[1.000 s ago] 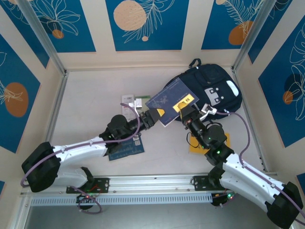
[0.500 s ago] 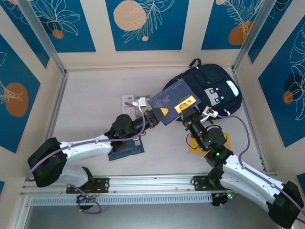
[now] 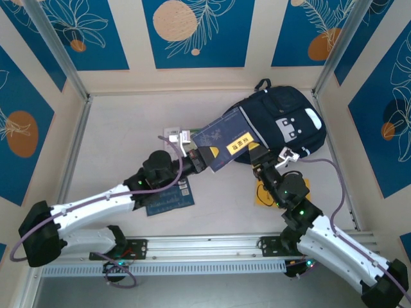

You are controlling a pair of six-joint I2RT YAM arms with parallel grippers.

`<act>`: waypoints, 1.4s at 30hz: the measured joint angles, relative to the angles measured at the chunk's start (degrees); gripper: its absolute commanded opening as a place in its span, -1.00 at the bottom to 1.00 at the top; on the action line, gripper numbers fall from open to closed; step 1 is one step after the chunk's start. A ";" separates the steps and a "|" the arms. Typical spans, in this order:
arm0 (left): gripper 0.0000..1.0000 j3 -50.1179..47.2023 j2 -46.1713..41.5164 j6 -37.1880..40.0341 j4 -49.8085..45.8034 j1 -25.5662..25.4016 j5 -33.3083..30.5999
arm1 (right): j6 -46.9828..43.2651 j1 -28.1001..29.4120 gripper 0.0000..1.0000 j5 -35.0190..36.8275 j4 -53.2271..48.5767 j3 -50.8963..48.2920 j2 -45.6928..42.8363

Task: Pack the student bag
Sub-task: Rotate the book, then open the student bag at the top-right of the table.

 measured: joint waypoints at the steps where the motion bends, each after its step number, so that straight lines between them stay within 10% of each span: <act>1: -1.00 1.70 -1.01 1.55 -4.50 0.76 0.02 | -1.38 -0.50 0.28 0.00 -3.80 0.57 -1.11; 6: -1.00 7.63 -4.74 7.93 -22.69 8.20 1.14 | -11.63 -5.70 0.19 -2.82 -20.61 7.21 0.50; 15: -1.00 14.27 2.82 14.99 -41.57 24.00 15.45 | -37.09 -13.27 0.41 -10.45 -39.67 33.33 29.22; 27: -1.00 17.79 16.68 18.78 -44.39 24.63 27.54 | -59.45 -20.70 0.99 -12.59 -56.59 64.15 69.59; 42: -1.00 17.05 18.18 17.75 -40.30 25.92 32.20 | -70.18 -25.33 0.80 -11.02 -69.79 79.95 83.32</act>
